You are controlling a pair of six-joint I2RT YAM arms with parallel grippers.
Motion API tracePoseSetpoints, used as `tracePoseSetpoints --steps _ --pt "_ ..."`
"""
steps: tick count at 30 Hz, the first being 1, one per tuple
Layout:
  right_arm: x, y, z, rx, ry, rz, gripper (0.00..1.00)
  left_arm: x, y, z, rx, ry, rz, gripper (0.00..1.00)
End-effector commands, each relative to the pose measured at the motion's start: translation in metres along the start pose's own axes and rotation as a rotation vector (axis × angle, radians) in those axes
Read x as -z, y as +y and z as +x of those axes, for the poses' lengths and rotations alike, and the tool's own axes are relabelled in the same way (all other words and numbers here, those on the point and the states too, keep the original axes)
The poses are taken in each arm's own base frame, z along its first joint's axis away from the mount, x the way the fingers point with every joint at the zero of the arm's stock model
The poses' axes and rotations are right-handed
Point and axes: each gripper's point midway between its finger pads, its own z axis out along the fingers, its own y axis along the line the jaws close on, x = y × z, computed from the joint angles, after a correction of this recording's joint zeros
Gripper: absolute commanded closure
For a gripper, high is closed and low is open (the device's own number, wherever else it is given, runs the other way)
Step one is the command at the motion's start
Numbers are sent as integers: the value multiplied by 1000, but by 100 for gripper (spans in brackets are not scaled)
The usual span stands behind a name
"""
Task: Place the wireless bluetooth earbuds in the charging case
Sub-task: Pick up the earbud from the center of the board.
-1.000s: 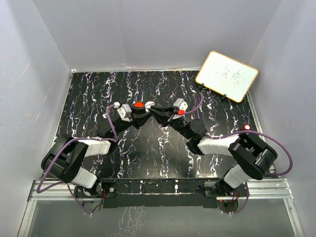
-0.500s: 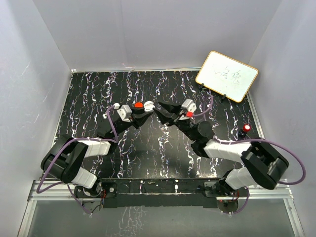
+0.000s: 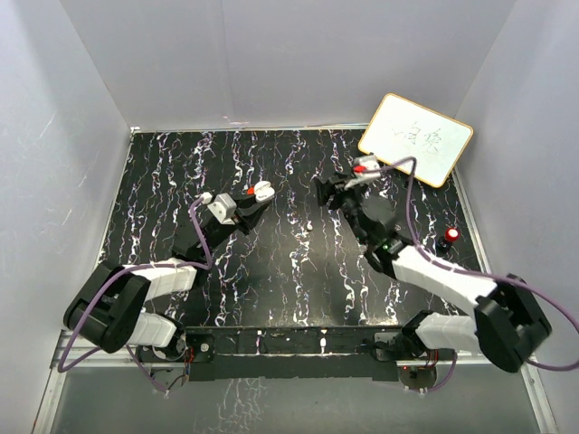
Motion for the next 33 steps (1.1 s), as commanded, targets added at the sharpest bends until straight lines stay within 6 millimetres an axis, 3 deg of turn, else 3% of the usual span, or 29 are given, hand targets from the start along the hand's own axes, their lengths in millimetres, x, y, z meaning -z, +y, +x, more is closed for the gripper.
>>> tracePoseSetpoints --steps 1,8,13,33 --pt "-8 -32 78 46 360 143 43 -1 3 -18 -28 -50 -10 100" --pt "-13 -43 152 70 660 158 40 -2 2 -20 -12 -40 -4 100" --pt "-7 -51 180 76 736 185 40 -1 1 -24 -15 -49 -6 100" --pt "15 -62 230 91 888 197 39 1 2 -21 -21 -44 -13 100"
